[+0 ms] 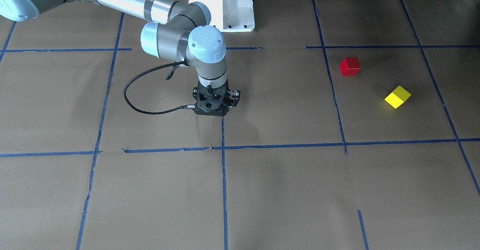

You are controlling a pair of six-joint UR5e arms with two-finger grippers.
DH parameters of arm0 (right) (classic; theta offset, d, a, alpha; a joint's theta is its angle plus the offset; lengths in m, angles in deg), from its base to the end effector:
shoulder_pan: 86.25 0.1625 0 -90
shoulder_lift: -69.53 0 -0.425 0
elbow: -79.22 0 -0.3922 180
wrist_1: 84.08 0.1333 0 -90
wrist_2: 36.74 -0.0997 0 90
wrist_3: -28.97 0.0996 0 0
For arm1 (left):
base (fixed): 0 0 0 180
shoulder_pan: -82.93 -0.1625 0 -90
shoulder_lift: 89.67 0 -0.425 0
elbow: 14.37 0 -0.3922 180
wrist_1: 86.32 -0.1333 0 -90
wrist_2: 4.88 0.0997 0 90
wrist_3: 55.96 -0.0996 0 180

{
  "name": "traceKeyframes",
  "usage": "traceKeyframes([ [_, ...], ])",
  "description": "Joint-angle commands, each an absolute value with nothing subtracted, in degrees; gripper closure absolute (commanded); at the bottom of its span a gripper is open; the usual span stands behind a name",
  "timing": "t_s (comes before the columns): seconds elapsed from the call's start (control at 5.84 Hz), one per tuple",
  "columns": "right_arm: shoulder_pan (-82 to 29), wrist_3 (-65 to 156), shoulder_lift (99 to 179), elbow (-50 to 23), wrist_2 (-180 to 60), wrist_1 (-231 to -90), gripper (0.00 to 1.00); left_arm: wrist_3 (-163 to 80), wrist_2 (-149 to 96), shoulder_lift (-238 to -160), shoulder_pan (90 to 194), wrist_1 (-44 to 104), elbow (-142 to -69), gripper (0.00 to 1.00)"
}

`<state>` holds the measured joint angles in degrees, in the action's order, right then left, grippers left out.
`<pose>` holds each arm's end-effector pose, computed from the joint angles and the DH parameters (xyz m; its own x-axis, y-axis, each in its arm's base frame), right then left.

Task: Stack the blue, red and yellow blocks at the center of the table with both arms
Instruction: 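Carry the blue cube with the right gripper to the grid center and set it down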

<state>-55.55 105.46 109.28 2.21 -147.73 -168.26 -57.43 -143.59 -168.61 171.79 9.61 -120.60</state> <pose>-0.6168 -0.4797 0.1966 0.6729 0.1459 0.7252 -0.1122 0.9891 -0.0948 -0.0501 -0.4206 0.5896 0.6561 0.1829 -0.7321 -0.0364 0.9767 0.2114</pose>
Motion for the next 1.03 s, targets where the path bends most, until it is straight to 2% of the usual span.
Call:
traceKeyframes([
  [0.0,-56.3,105.0,109.0,2.5,-146.7,-168.3,0.92,-57.3,-143.7,-168.6,171.7,9.7,-120.7,0.00],
  [0.34,-57.2,102.5,109.0,2.5,-146.3,-168.3,0.74,-57.3,-143.7,-168.6,171.8,9.7,-120.7,0.00],
  [0.51,-57.3,102.0,109.0,2.5,-145.6,-168.3,0.73,-57.3,-143.7,-168.6,171.8,9.7,-120.7,0.00],
  [0.86,-57.4,102.4,109.0,3.3,-145.5,-168.5,0.63,-57.3,-143.7,-168.5,171.8,9.7,-120.8,0.00],
])
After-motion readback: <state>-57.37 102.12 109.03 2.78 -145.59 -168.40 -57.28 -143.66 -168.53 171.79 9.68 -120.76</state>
